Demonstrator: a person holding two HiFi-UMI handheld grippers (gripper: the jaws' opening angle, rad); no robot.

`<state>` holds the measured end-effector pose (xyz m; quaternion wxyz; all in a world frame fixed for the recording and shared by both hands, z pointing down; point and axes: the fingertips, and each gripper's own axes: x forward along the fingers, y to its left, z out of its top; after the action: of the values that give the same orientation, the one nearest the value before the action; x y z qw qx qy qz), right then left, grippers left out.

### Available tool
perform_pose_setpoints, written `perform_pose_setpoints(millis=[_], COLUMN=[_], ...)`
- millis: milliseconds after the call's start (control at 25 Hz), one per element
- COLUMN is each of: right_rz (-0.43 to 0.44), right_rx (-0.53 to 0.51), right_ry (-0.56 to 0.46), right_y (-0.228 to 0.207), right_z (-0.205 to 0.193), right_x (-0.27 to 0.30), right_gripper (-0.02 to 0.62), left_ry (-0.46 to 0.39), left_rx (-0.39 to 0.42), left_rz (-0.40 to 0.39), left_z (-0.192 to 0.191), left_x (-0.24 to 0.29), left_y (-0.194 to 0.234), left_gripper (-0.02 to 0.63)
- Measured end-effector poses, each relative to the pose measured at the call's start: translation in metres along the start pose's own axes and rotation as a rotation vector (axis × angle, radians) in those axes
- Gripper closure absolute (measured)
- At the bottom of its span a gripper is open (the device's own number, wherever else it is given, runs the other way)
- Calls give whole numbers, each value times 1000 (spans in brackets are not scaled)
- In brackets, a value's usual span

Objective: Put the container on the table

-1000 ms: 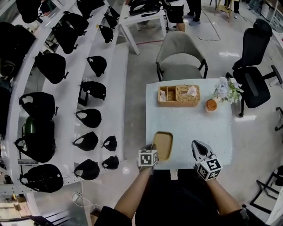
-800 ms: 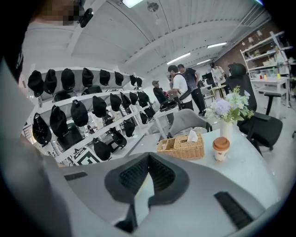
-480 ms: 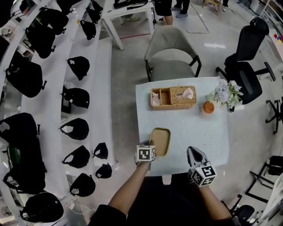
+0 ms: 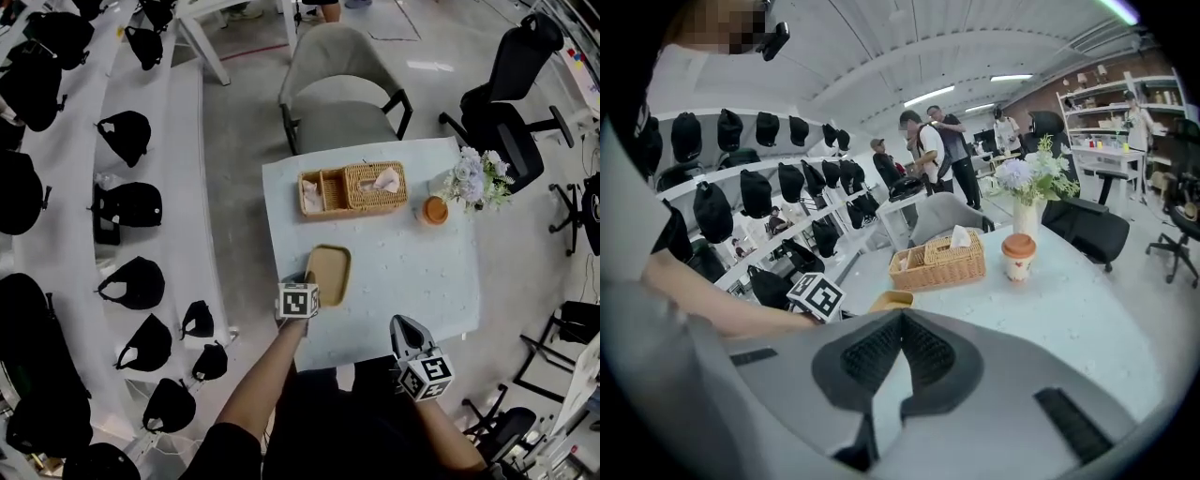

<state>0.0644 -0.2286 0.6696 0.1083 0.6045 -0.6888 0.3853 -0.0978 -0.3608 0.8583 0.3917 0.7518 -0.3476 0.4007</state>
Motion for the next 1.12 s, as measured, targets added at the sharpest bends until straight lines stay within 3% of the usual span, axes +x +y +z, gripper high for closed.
perform_pose_setpoints(millis=[240,400,920,1040,1120], right_rz=[0,2,74,83,90], right_rx=[-37,-53,-27,-22,-28], right_ry=[28,45,67,64,58], right_y=[0,-4,-7,-10,-10], right_z=[-8,-12,-20,-24,-22], right_x=[9,12,-1,-5,-9], right_gripper=[597,597,597,597,597], left_ry=[-3,-8,-32,-45,-59], left_rx=[-24,3,-73,-67,-61], left_rz=[23,38,65,56,63], left_z=[0,5,0,0,1], left_x=[24,35,50,49,44], left_y=[12,17,30,28,27], left_gripper=[594,594,588,506,488])
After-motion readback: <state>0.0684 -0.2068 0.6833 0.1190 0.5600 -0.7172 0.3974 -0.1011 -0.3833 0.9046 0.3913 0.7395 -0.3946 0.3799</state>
